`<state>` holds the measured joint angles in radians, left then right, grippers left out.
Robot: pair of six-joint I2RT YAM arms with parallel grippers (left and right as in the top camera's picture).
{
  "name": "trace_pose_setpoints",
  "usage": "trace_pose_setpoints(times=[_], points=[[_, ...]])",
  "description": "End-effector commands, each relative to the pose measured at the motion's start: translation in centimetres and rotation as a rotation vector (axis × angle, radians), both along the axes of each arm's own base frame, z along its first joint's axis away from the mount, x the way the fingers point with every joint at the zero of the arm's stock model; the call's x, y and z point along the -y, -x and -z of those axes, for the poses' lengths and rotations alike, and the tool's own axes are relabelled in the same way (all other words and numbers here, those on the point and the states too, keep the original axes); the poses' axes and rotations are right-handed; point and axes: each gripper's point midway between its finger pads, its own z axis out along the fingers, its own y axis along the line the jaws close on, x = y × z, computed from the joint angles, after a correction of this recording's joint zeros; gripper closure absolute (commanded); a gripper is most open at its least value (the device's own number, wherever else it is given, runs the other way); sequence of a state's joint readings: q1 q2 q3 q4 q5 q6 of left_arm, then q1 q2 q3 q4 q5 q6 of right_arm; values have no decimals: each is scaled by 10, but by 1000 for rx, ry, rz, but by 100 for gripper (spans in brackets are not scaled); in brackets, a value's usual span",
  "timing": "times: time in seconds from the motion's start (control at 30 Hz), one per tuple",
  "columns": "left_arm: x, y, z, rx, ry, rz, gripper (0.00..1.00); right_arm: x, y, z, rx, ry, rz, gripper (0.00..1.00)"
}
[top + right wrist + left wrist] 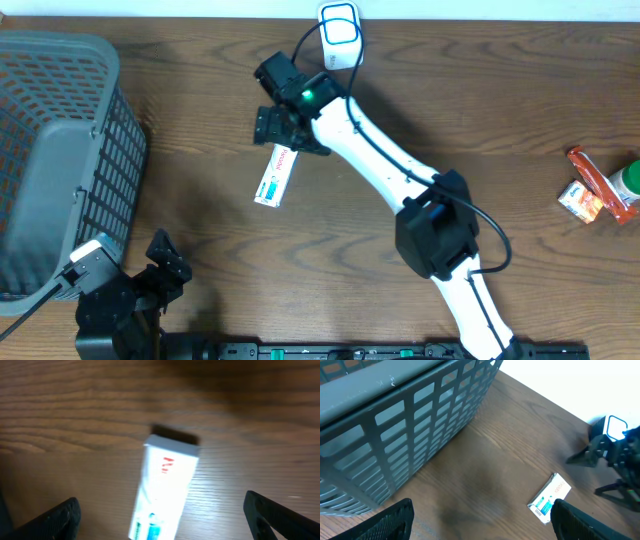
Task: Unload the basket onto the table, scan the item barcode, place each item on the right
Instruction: 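Reach the right gripper to the white Panadol box, then grasp the Panadol box and lift it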
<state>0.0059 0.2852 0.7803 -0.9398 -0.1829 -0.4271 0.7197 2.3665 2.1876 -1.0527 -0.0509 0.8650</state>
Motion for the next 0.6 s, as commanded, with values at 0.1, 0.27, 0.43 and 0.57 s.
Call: trace_pose_setpoints(times=[0.1, 0.27, 0.43, 0.57], points=[[-2, 1, -2, 9, 5, -14, 12, -8, 1, 20, -42, -3, 71, 1], [-2, 2, -2, 9, 4, -14, 12, -7, 3, 37, -71, 16, 89, 1], [-2, 1, -2, 9, 5, -14, 12, -6, 6, 55, -95, 39, 87, 1], [-2, 1, -2, 9, 5, -14, 12, -4, 9, 70, -117, 62, 86, 1]])
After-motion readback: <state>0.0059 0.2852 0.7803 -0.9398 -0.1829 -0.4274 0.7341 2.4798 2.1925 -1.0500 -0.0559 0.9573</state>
